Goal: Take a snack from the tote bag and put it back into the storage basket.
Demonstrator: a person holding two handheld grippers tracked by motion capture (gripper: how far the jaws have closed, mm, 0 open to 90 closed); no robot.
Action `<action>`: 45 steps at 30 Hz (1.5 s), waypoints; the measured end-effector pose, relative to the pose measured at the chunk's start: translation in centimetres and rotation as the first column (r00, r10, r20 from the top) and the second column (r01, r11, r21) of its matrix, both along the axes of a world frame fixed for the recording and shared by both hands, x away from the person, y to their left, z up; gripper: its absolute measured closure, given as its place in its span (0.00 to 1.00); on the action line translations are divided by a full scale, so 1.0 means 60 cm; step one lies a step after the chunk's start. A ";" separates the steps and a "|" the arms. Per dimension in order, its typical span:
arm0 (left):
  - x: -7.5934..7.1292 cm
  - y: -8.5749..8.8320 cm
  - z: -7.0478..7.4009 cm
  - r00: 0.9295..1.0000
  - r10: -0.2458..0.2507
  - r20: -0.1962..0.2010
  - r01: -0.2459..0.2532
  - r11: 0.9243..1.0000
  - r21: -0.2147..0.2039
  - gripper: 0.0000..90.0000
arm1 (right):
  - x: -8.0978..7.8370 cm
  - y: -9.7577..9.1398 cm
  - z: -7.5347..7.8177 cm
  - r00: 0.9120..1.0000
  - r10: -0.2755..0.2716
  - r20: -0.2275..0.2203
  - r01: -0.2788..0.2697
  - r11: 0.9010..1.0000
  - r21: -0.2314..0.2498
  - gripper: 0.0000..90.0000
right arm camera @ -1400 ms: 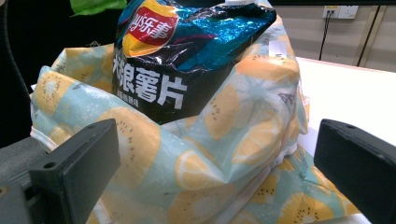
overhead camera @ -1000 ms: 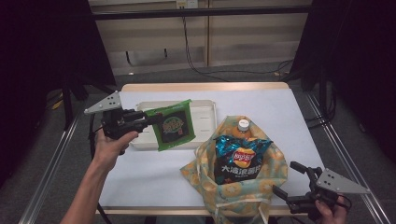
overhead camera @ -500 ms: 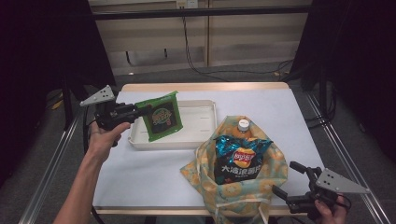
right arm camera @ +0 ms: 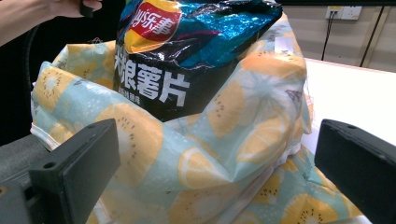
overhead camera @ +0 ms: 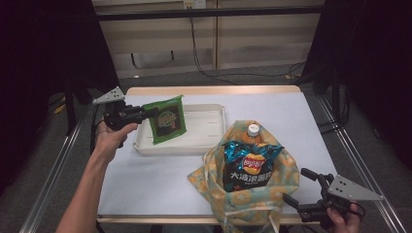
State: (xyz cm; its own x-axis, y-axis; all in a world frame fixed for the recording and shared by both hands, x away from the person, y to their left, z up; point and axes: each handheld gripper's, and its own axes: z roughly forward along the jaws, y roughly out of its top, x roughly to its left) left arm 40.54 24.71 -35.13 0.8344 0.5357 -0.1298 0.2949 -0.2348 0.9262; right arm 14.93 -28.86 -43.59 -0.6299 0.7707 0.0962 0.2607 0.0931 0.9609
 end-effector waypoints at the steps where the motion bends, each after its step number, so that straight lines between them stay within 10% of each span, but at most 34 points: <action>1: 0.003 0.000 -0.001 1.000 0.004 0.001 -0.004 1.000 0.004 0.82 | 0.000 0.001 0.000 1.000 0.001 0.002 -0.001 1.000 0.002 0.00; 45: 0.160 0.035 -0.090 0.981 0.171 -0.087 -0.167 0.984 0.056 0.82 | 0.004 0.001 -0.002 1.000 0.022 -0.017 -0.022 1.000 0.006 0.00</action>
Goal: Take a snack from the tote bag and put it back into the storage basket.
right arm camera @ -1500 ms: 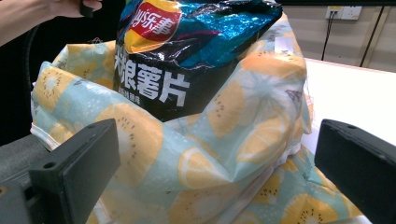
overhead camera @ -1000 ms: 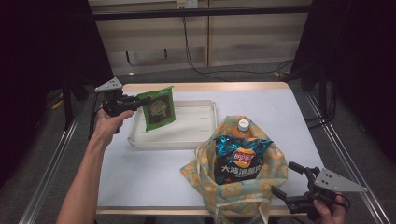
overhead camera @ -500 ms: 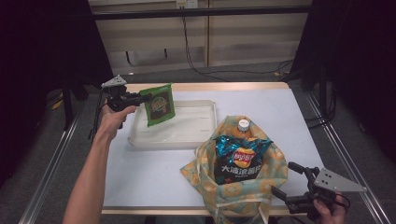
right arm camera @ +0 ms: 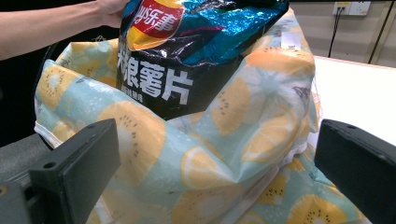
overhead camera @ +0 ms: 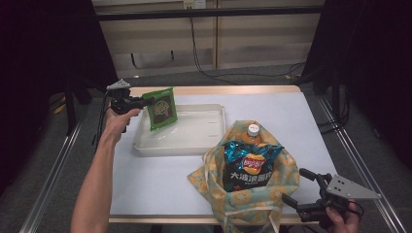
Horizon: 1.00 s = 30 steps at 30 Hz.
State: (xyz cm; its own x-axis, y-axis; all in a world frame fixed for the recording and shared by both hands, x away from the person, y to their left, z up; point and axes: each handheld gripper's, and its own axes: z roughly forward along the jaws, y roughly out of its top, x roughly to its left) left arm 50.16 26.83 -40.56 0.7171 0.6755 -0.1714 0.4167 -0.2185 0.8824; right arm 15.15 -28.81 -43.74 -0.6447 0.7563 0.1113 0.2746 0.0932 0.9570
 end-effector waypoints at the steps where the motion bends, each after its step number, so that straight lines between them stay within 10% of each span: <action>1: 0.003 0.001 -0.004 1.000 0.008 -0.010 -0.008 1.000 0.025 0.82 | 0.000 0.000 0.000 1.000 0.007 0.000 -0.007 1.000 -0.002 0.00; 30: 0.044 -0.002 -0.027 0.994 0.113 -0.010 -0.112 0.991 0.076 0.68 | 0.001 0.001 -0.001 1.000 0.003 0.005 -0.003 1.000 -0.005 0.00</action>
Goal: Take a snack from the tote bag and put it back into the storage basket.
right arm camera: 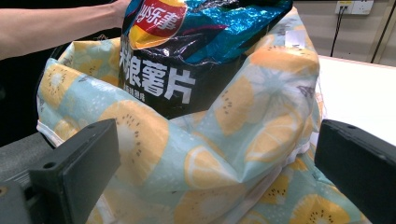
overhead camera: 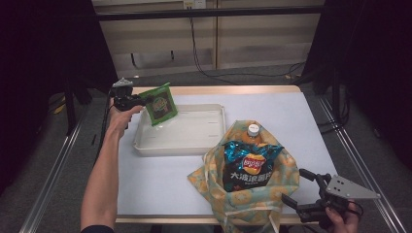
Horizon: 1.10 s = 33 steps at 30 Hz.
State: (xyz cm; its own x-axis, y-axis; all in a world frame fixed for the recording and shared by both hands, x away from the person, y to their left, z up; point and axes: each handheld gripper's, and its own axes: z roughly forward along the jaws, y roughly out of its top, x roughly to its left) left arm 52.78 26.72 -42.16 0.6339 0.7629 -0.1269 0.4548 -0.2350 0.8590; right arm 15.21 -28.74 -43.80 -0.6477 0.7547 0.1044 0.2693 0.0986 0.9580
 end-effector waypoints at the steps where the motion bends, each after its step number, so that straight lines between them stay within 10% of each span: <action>1: 0.001 0.001 -0.002 1.000 0.007 -0.010 -0.007 1.000 -0.010 0.66 | 0.000 -0.001 0.000 1.000 0.002 0.000 -0.002 1.000 -0.003 0.00; 10: 0.003 0.014 -0.008 0.996 0.054 -0.072 -0.056 0.998 -0.030 0.46 | 0.000 0.000 0.000 1.000 0.009 -0.006 -0.009 1.000 0.002 0.00; 22: -0.025 0.039 0.024 0.996 0.077 -0.036 -0.079 0.995 -0.055 0.31 | 0.000 0.002 0.000 1.000 0.014 -0.009 -0.014 1.000 0.002 0.00; 33: -0.077 0.028 0.018 0.995 -0.082 -0.058 0.077 0.994 -0.078 0.80 | 0.001 0.003 0.000 1.000 0.015 -0.010 -0.015 1.000 -0.006 0.00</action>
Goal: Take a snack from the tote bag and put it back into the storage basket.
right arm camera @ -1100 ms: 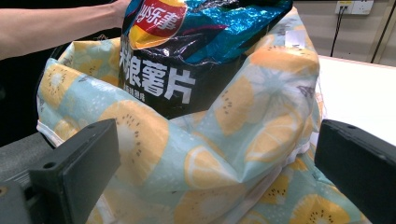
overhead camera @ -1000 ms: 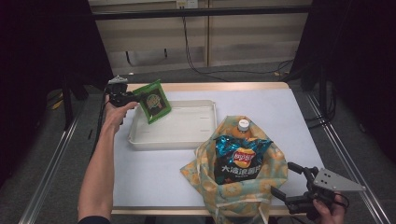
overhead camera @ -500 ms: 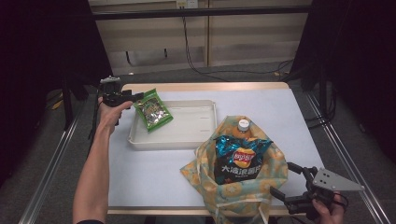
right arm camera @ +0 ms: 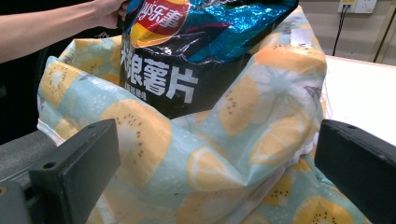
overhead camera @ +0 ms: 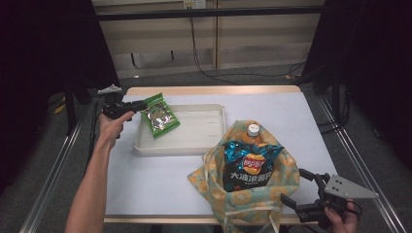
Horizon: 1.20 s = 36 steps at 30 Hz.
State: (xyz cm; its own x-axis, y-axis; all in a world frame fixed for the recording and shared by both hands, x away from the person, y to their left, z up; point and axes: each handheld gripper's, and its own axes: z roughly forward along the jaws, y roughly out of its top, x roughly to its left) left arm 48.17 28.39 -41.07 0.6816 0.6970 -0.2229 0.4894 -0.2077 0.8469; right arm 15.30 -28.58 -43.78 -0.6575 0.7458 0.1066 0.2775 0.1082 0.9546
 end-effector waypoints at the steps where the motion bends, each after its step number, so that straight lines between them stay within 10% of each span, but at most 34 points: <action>1: -0.004 -0.007 -0.004 1.000 -0.025 -0.008 0.025 0.999 0.027 0.86 | 0.000 0.000 0.000 1.000 -0.002 0.000 0.002 1.000 0.001 0.00; 14: -0.013 -0.087 -0.053 0.977 -0.183 -0.111 0.200 0.965 0.170 1.00 | 0.000 -0.001 0.000 1.000 0.000 -0.001 0.000 1.000 -0.001 0.00; 25: -0.002 -0.098 -0.081 0.959 -0.184 -0.213 0.239 0.932 0.271 1.00 | 0.001 -0.001 -0.001 1.000 -0.006 -0.010 0.006 1.000 0.002 0.00; 31: 0.005 -0.097 -0.082 0.963 -0.137 -0.234 0.205 0.932 0.298 1.00 | 0.001 -0.001 -0.001 1.000 0.002 -0.016 -0.002 1.000 0.001 0.00; 32: 0.006 -0.097 -0.084 0.963 -0.123 -0.241 0.198 0.927 0.318 1.00 | 0.002 -0.001 -0.002 1.000 -0.005 -0.009 0.005 1.000 0.001 0.00; 33: 0.010 -0.093 -0.085 0.960 -0.132 -0.246 0.220 0.902 0.371 1.00 | 0.001 -0.001 -0.001 1.000 -0.005 -0.011 0.005 1.000 0.002 0.00; 34: 0.013 -0.091 -0.089 0.959 -0.128 -0.253 0.218 0.903 0.370 1.00 | 0.001 -0.002 -0.002 1.000 -0.005 -0.010 0.005 1.000 -0.001 0.00; 36: 0.013 -0.093 -0.092 0.965 -0.083 -0.249 0.164 0.932 0.325 1.00 | 0.001 -0.002 -0.002 1.000 -0.005 -0.011 0.005 1.000 0.000 0.00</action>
